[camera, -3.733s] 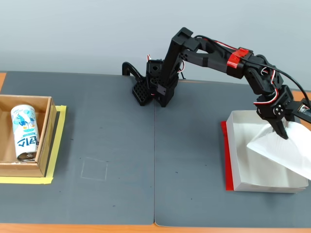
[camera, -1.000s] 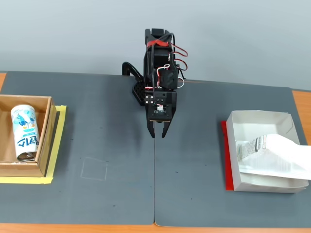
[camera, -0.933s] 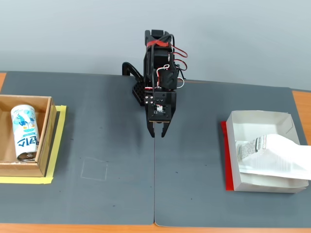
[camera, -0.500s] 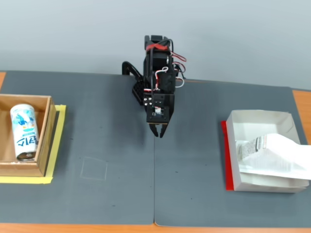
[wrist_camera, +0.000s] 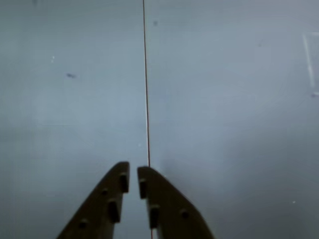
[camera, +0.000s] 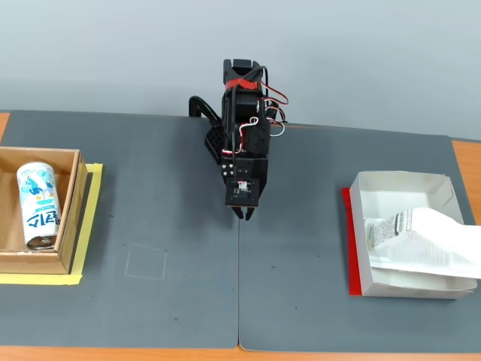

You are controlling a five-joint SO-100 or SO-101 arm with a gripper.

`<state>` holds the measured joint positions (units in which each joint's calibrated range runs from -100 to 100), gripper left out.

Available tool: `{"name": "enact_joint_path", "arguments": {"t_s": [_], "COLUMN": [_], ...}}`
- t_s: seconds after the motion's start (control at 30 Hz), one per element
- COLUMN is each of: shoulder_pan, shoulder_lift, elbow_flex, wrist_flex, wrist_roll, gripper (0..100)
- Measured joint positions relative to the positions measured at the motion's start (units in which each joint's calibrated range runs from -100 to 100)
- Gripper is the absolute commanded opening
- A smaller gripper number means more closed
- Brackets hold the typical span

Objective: Pick the sandwich and put it in the gray box

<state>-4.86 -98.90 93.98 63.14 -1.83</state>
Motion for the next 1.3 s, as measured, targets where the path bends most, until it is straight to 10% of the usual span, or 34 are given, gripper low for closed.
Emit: {"name": "enact_joint_path", "arguments": {"t_s": [1.3], "shoulder_pan": [0.00], "shoulder_lift": [-0.08], "elbow_flex": [1.80], "wrist_flex": [0.00], "wrist_roll": [0.00], "gripper": [2]}}
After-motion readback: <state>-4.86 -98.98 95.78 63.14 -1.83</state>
